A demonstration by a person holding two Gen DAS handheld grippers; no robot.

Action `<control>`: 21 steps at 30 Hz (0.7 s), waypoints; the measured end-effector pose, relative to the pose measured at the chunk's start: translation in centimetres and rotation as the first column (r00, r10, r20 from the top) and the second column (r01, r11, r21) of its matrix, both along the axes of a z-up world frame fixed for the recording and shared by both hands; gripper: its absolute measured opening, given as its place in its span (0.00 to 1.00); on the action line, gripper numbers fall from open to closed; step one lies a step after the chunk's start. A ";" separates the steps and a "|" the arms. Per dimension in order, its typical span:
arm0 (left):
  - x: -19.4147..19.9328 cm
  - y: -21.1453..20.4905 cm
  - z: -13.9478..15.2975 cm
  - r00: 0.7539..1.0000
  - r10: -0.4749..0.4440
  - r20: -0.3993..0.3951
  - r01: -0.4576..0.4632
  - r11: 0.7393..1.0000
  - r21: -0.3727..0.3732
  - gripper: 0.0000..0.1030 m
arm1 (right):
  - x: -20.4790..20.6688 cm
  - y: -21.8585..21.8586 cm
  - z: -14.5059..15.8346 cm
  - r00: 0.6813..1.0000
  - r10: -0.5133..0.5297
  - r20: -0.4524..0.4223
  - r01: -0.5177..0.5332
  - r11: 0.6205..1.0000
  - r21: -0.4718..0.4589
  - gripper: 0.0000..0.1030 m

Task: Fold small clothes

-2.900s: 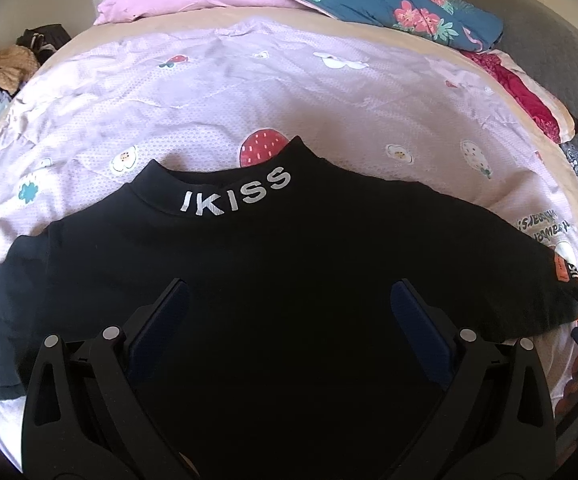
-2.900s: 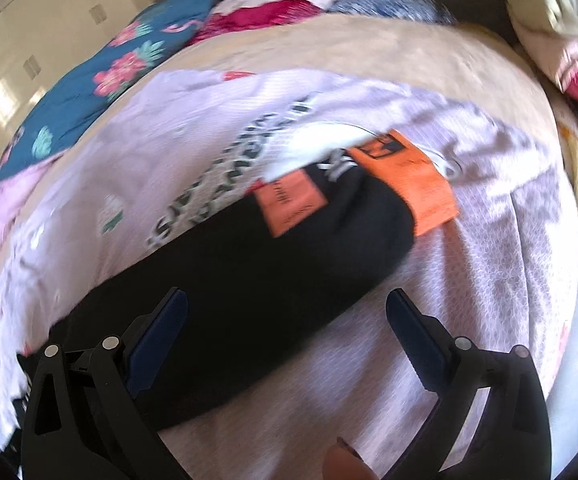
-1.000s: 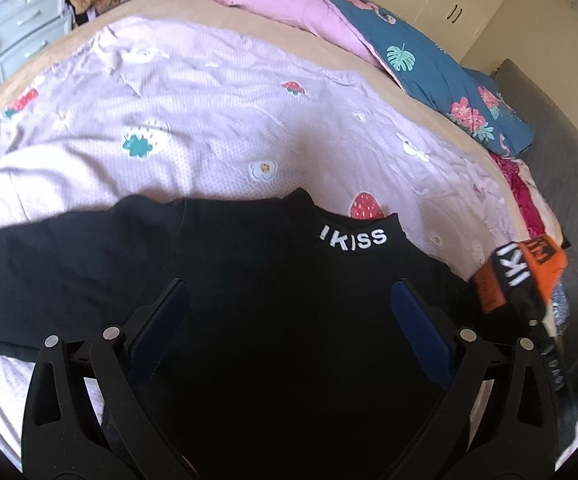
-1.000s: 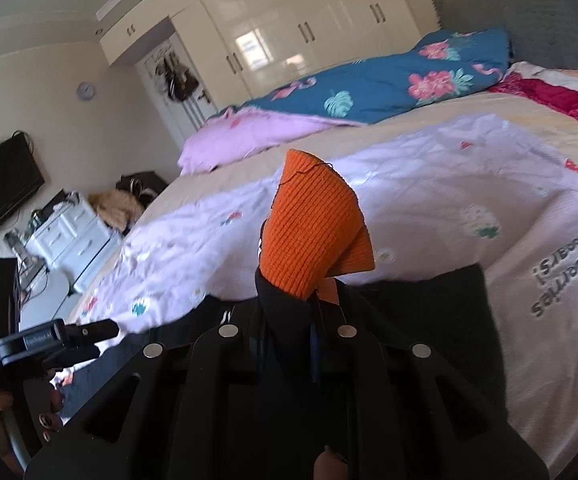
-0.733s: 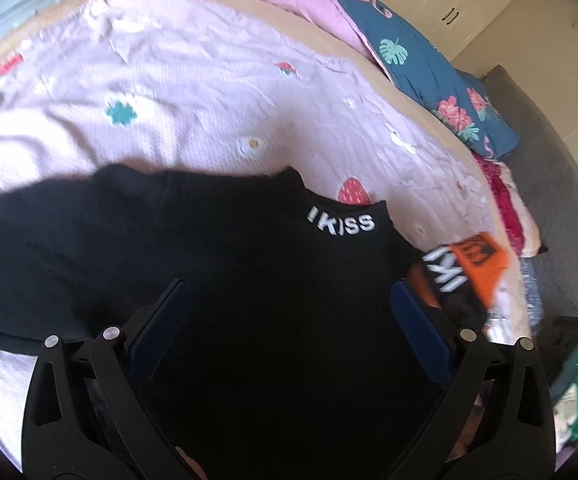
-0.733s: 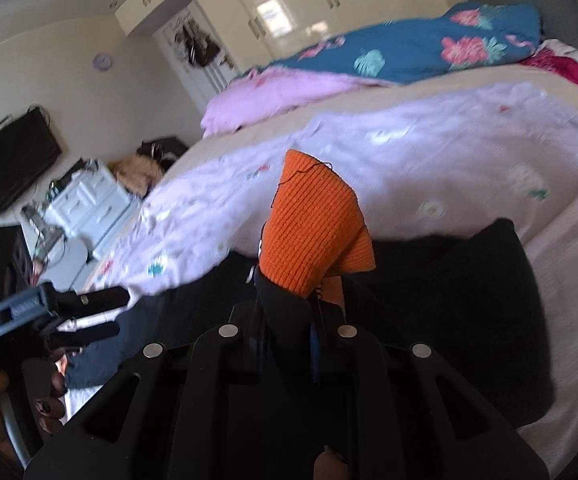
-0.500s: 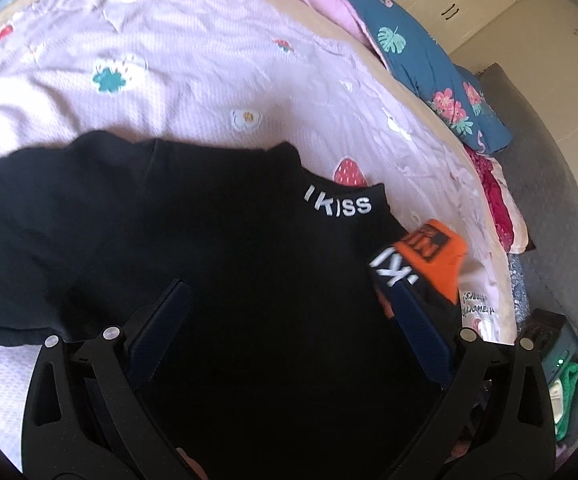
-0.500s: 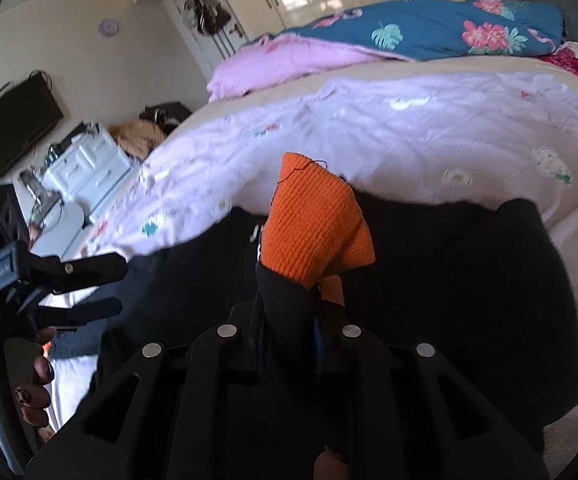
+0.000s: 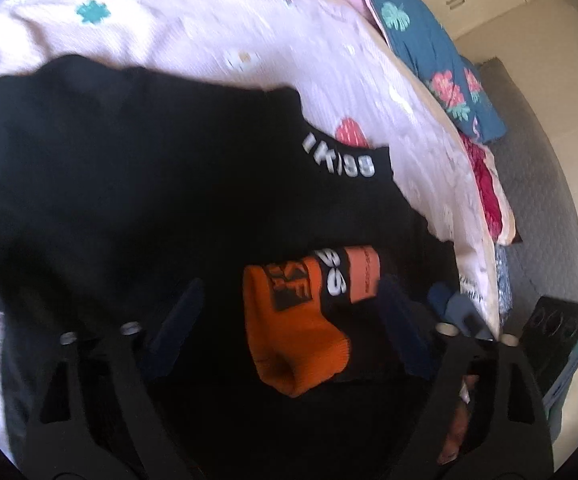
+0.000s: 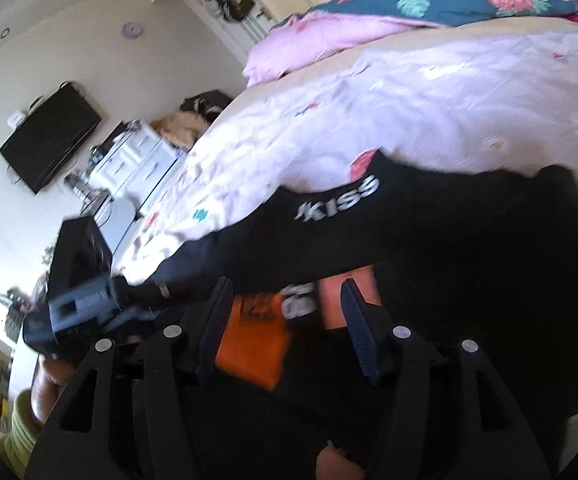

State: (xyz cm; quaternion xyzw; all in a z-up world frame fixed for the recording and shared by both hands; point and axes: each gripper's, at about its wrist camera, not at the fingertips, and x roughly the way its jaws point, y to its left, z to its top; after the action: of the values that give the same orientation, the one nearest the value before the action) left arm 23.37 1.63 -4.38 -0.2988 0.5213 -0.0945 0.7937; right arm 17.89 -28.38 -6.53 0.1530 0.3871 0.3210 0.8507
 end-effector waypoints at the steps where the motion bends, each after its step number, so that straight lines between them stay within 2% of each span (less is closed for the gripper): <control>1: 0.1 -0.5 -0.3 1.000 -0.014 -0.006 0.014 1.000 0.004 0.60 | 0.2 -0.7 0.1 1.000 -0.027 -0.001 0.027 1.000 -0.011 0.53; 4: 0.2 -1.9 -1.2 0.999 -0.027 -0.025 0.029 0.997 0.066 0.49 | 0.4 -1.8 0.0 0.998 -0.063 -0.006 0.063 0.998 -0.021 0.54; 6: 0.2 -2.9 -1.6 0.999 -0.035 -0.019 0.037 0.994 0.104 0.33 | 0.5 -2.2 0.0 0.996 -0.085 0.000 0.085 0.996 -0.037 0.54; 7: 0.3 -3.1 -1.7 0.999 -0.039 -0.016 0.041 0.993 0.114 0.16 | 0.5 -2.4 0.0 0.995 -0.103 0.007 0.103 0.993 -0.057 0.54; 8: 0.3 -3.3 -1.7 0.999 -0.047 -0.008 0.048 0.993 0.111 0.08 | 0.7 -2.4 0.0 0.993 -0.115 0.014 0.116 0.990 -0.074 0.54; 9: 0.3 -3.5 -1.2 0.998 -0.054 0.012 0.052 0.994 0.097 0.07 | 0.7 -2.6 0.0 0.992 -0.124 0.020 0.126 0.988 -0.087 0.54; 11: 0.3 -3.8 0.1 0.996 -0.069 0.052 0.063 0.991 0.114 0.06 | 0.8 -2.9 0.1 0.989 -0.143 0.036 0.146 0.984 -0.100 0.54; 14: -0.2 -4.2 3.4 0.984 -0.099 0.145 0.080 0.988 0.130 0.05 | 0.8 -4.1 0.6 0.984 -0.172 0.055 0.176 0.981 -0.078 0.54; 16: -0.9 -3.8 6.1 0.971 -0.100 0.216 0.080 0.992 0.101 0.05 | 0.8 -5.1 0.9 0.976 -0.206 0.064 0.210 0.976 -0.059 0.54; 21: -2.7 -1.7 10.6 0.942 -0.067 0.330 0.046 0.996 0.071 0.05 | 1.1 -7.9 1.2 0.961 -0.273 0.052 0.274 0.962 -0.009 0.54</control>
State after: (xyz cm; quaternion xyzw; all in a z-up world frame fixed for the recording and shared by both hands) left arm 20.65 -0.09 6.24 -0.2386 0.3913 -0.1499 0.8761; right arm 19.02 -36.23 -5.37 0.1901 0.3435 0.2010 0.8975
